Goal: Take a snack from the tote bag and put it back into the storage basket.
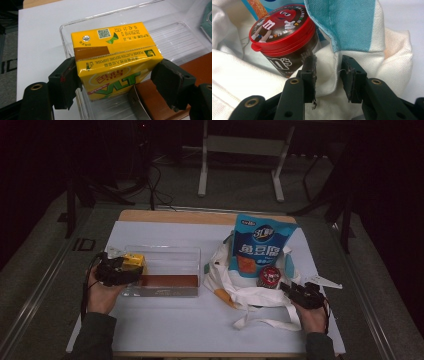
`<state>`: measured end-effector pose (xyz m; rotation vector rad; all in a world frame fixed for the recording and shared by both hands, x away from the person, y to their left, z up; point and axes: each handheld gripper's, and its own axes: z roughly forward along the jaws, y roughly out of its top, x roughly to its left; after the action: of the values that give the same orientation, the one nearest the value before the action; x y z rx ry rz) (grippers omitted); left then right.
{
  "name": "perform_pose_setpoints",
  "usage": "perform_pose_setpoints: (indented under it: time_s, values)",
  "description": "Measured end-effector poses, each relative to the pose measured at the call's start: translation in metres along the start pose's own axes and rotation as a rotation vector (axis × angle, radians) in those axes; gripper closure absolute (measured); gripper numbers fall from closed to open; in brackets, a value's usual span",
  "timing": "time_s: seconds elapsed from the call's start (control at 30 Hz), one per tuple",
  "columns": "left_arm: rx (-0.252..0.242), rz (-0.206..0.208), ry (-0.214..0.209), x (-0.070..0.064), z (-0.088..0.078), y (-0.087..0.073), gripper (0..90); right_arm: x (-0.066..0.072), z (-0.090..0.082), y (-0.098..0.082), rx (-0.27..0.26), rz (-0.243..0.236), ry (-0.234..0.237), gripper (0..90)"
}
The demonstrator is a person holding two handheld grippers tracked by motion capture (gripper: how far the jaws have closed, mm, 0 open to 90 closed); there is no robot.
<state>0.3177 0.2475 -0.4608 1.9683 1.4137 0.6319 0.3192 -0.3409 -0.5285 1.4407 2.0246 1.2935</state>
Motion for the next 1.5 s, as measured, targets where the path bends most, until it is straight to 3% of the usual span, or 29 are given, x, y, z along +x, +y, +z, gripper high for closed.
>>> perform_pose_setpoints:
  time_s: [0.27,0.5,0.7,0.8,0.87,0.97,1.27,1.5]
  values:
    - [0.003,0.000,0.010,0.001,0.001,0.003,23.8,0.000,0.000,0.000,-0.001,0.000,0.000,65.3]
    - [-0.006,-0.019,-0.006,0.002,0.000,0.004,22.5,0.000,0.000,0.000,-0.001,0.002,0.002,65.3]
    - [-0.010,0.002,0.000,-0.001,0.000,0.005,21.9,0.000,0.000,0.000,0.000,0.001,0.001,65.3]
    - [-0.014,-0.008,-0.007,0.000,0.000,0.006,20.9,0.000,0.000,0.000,-0.001,0.002,0.001,65.3]
    - [-0.028,-0.009,0.018,0.000,-0.002,0.007,17.6,0.000,0.000,0.000,0.000,0.001,0.002,65.3]
    - [-0.057,-0.013,0.002,0.002,-0.009,0.009,19.4,0.000,0.000,0.000,0.000,0.001,0.001,65.3]
    - [-0.072,0.000,0.006,0.001,-0.013,0.012,20.2,0.000,0.000,0.000,0.000,0.001,0.000,65.3]
    - [-0.113,-0.001,-0.003,0.003,-0.019,0.019,23.6,0.000,0.000,0.000,0.001,0.001,0.003,65.2]
